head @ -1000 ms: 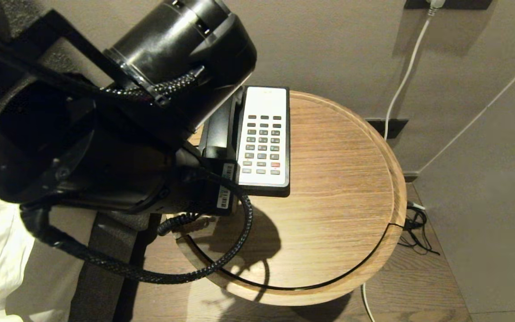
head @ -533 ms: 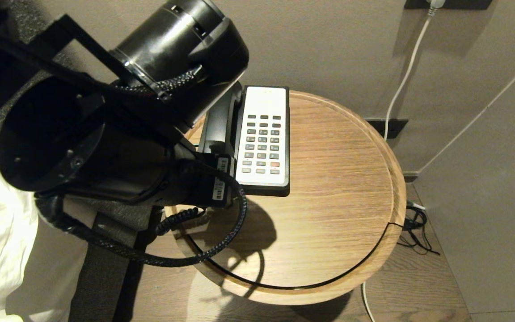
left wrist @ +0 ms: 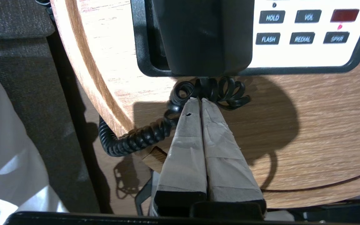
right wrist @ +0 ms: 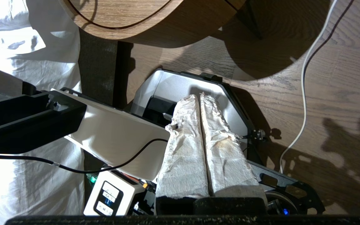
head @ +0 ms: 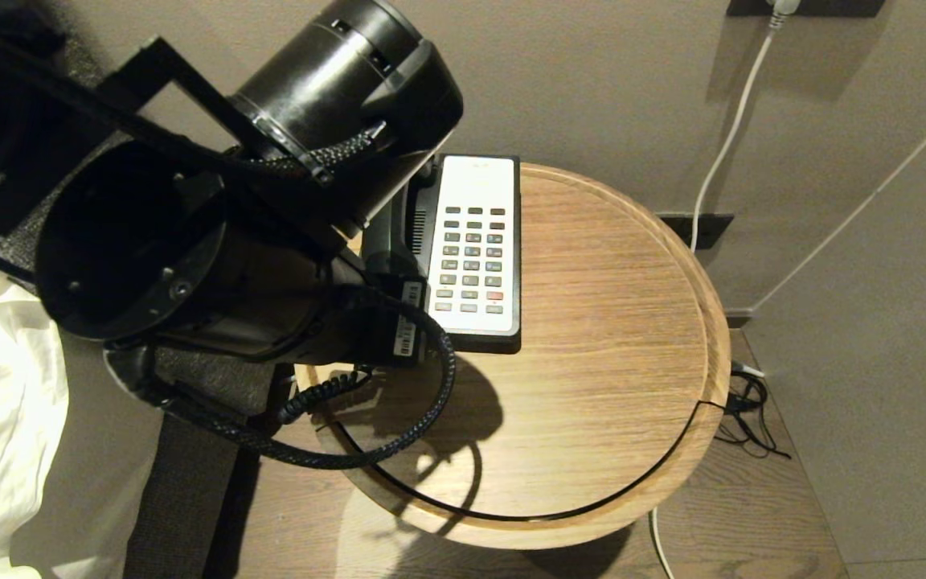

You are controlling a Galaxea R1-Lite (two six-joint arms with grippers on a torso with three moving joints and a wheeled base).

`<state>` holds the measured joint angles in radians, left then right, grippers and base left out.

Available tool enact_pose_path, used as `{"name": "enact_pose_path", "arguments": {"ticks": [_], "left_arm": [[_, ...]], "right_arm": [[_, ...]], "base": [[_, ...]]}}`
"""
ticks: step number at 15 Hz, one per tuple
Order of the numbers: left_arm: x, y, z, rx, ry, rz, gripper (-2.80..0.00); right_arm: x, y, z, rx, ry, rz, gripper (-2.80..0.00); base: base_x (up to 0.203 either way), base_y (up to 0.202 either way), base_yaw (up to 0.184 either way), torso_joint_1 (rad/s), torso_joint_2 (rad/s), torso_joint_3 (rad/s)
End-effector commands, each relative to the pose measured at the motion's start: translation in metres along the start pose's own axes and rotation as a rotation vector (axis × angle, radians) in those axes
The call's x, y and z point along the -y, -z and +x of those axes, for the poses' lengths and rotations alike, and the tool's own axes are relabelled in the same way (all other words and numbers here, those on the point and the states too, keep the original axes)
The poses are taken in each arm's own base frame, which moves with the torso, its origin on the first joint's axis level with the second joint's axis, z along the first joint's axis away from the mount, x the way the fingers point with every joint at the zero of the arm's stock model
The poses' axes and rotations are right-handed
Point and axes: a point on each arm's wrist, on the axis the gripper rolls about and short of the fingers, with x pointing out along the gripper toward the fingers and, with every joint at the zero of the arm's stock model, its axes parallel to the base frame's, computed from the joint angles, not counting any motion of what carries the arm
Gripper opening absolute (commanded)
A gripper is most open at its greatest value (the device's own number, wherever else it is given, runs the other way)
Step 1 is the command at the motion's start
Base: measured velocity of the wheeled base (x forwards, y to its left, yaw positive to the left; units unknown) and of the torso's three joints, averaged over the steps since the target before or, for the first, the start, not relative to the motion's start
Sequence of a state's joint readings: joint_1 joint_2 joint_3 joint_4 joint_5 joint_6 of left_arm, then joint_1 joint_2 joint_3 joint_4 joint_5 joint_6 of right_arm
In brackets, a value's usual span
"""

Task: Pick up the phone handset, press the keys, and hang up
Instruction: Put the handset back, then end the call using the dial pad

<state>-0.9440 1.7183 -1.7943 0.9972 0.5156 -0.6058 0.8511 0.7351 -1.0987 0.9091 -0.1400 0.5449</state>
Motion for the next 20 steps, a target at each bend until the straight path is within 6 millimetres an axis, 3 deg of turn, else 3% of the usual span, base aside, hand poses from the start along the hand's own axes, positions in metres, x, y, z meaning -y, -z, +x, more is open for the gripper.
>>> {"name": "enact_pose_path", "arguments": {"ticks": [1, 10, 16, 20], "left_arm": [[-0.003, 0.005, -0.005, -0.007, 0.001, 0.006, -2.8], [-0.044, 0.023, -0.052, 0.059, 0.042, -0.024, -2.8], [-0.061, 0.031, -0.066, 0.071, 0.053, -0.044, -2.8], [-0.086, 0.041, -0.083, 0.103, 0.054, -0.118, -2.8]], "right_arm": [[0.001, 0.001, 0.0, -0.007, 0.004, 0.003, -2.8], [0.005, 0.01, 0.005, -0.03, 0.021, 0.0, -2.8], [0.009, 0.016, 0.005, -0.034, 0.032, 0.0, -2.8], [0.006, 0.011, 0.008, -0.008, 0.036, 0.003, -2.8]], "base": [[0.0, 0.0, 0.0, 0.0, 0.0, 0.0], [0.0, 0.0, 0.0, 0.0, 0.0, 0.0], [0.0, 0.0, 0.0, 0.0, 0.0, 0.0], [0.0, 0.0, 0.0, 0.0, 0.0, 0.0]]}}
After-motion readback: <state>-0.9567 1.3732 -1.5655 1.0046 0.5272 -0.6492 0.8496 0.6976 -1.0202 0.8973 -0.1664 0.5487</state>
